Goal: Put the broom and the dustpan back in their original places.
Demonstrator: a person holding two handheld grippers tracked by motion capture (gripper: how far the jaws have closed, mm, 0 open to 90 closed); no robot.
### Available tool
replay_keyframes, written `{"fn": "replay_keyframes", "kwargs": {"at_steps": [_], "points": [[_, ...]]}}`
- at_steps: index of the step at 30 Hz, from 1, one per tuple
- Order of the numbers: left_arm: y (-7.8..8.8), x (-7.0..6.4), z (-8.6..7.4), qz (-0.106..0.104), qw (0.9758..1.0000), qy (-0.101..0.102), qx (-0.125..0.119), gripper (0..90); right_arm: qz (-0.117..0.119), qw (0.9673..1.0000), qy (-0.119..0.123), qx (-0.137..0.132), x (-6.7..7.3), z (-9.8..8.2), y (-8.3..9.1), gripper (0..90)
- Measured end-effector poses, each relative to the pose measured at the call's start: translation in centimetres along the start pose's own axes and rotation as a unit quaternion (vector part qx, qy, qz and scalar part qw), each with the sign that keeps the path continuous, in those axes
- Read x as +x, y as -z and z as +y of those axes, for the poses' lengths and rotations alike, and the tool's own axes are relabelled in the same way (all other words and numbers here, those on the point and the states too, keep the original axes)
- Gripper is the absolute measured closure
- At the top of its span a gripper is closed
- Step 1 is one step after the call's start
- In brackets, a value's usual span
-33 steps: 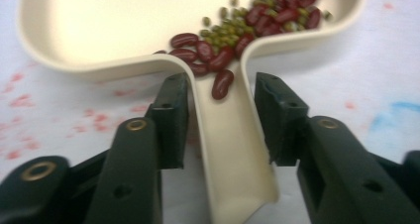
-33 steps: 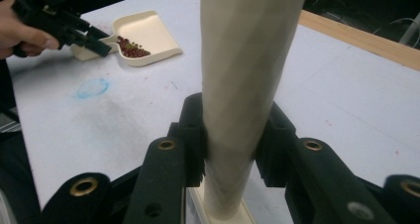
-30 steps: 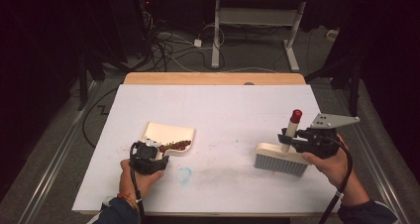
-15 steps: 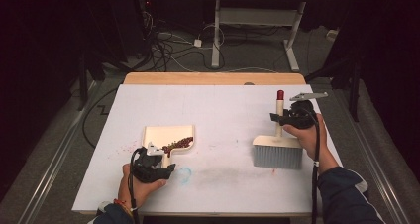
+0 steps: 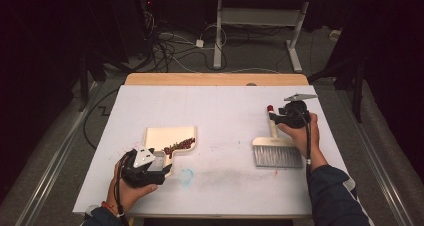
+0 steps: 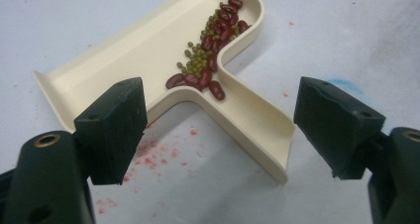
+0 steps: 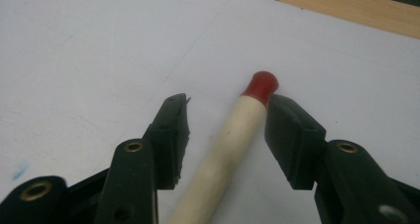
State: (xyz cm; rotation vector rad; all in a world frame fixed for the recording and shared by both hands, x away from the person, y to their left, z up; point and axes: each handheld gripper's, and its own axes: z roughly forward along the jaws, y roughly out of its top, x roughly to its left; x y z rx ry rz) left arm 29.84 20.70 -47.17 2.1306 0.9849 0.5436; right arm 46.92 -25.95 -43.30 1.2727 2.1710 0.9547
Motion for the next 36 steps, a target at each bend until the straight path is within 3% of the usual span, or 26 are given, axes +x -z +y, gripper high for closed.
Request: {"fn": "replay_keyframes", "kwargs": {"at_steps": [12,20,27,33,36], "points": [[-0.1,-0.6,-0.1,-0.006,0.9996,-0.026,-0.003,20.5,0.007,0.9978,0.012,-0.064,2.5,0.1,1.5,39.9],[-0.3,-1.0,-0.1,-0.005,0.9994,-0.033,-0.002,20.5,0.015,0.9958,0.038,-0.082,4.1,0.2,2.9,35.0],[-0.4,-1.4,-0.1,-0.004,0.9990,-0.045,-0.004,20.2,0.020,0.9920,0.059,-0.109,5.0,0.4,4.4,32.7],[-0.5,-1.3,-0.1,-0.006,0.9988,-0.049,0.003,19.6,0.034,0.9892,0.060,-0.129,5.7,0.6,5.1,29.3],[-0.5,-1.3,-0.1,-0.008,0.9987,-0.050,0.002,19.6,0.022,0.9893,0.057,-0.133,5.9,0.7,5.3,24.1]]}}
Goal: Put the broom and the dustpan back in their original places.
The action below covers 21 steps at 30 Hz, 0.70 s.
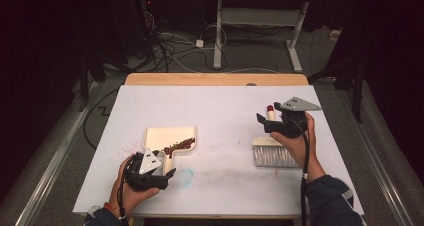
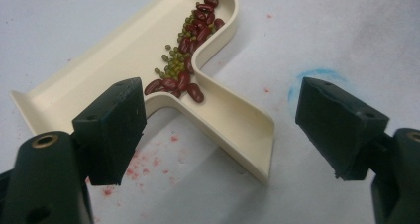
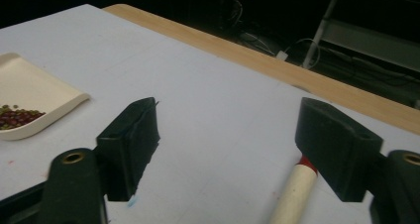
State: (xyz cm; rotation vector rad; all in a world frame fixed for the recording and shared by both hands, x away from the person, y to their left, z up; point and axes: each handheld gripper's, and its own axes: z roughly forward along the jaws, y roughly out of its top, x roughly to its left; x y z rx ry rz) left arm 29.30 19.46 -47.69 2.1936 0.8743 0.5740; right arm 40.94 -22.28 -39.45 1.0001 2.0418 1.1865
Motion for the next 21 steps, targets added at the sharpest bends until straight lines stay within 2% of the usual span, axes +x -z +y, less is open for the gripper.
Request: {"fn": "replay_keyframes", "kwargs": {"at_steps": [17,21], "points": [[0.1,-0.2,0.0,-0.005,0.9999,-0.009,-0.003,19.5,0.007,0.9997,0.015,-0.016,1.3,0.4,2.1,21.3],[0.0,-0.2,0.0,-0.006,0.9999,-0.010,-0.001,19.5,0.003,0.9994,0.029,-0.020,1.5,0.5,2.6,20.8]]}}
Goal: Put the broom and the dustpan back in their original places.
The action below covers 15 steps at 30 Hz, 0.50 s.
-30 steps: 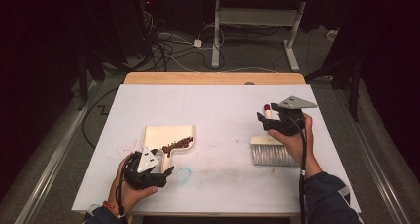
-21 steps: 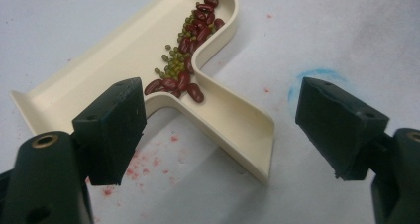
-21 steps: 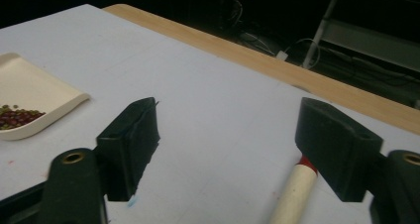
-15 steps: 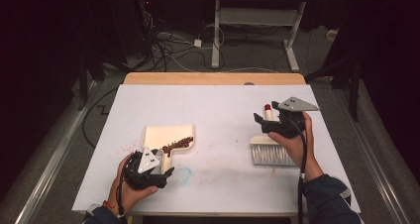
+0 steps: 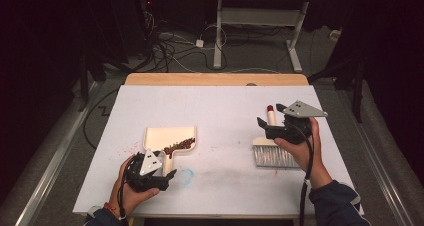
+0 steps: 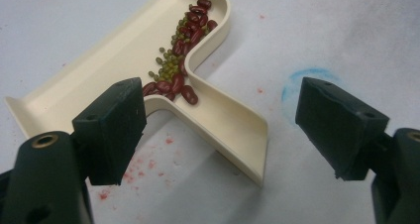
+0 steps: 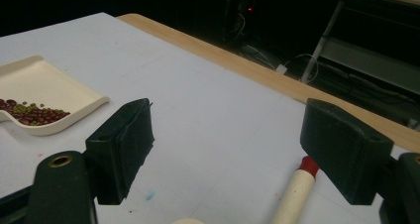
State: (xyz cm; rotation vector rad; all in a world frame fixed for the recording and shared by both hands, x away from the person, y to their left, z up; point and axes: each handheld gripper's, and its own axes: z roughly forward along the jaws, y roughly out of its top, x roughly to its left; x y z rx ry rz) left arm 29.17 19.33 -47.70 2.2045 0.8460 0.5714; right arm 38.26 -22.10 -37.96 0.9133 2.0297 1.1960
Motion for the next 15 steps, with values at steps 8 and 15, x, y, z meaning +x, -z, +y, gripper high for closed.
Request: {"fn": "replay_keyframes", "kwargs": {"at_steps": [8,15], "points": [[0.0,0.0,0.0,0.001,1.0000,0.000,-0.001,19.5,0.000,0.9999,0.012,-0.006,0.4,-0.1,1.0,20.8],[0.1,0.0,0.0,0.003,1.0000,0.000,-0.001,19.5,0.005,0.9997,0.019,-0.011,0.9,-0.3,2.0,20.8]]}}
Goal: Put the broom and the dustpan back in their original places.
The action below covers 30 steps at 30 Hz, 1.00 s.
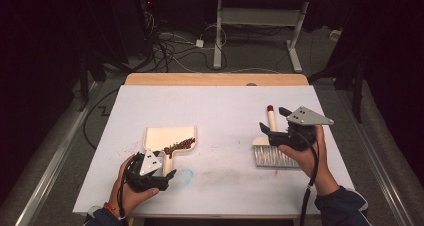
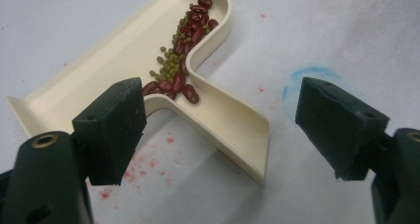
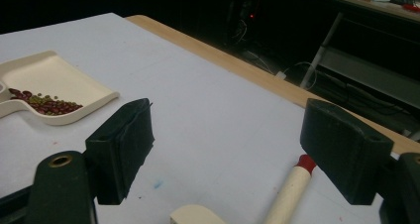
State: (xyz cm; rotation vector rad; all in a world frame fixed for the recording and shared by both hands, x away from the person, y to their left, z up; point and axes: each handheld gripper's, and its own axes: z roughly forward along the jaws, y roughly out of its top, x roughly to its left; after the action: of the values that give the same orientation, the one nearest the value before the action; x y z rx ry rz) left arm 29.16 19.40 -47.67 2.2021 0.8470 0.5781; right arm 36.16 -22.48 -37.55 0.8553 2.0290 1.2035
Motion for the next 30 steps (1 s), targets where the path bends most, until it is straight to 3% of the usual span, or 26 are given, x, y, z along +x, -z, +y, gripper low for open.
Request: {"fn": "replay_keyframes", "kwargs": {"at_steps": [19,30], "points": [[0.0,0.0,0.0,0.001,1.0000,-0.005,0.005,19.8,0.015,0.9995,0.027,0.001,0.9,-1.4,1.7,21.4],[0.0,0.0,0.0,0.002,0.9999,-0.008,0.008,19.7,0.008,0.9989,0.045,0.009,1.1,-2.9,2.0,21.4]]}}
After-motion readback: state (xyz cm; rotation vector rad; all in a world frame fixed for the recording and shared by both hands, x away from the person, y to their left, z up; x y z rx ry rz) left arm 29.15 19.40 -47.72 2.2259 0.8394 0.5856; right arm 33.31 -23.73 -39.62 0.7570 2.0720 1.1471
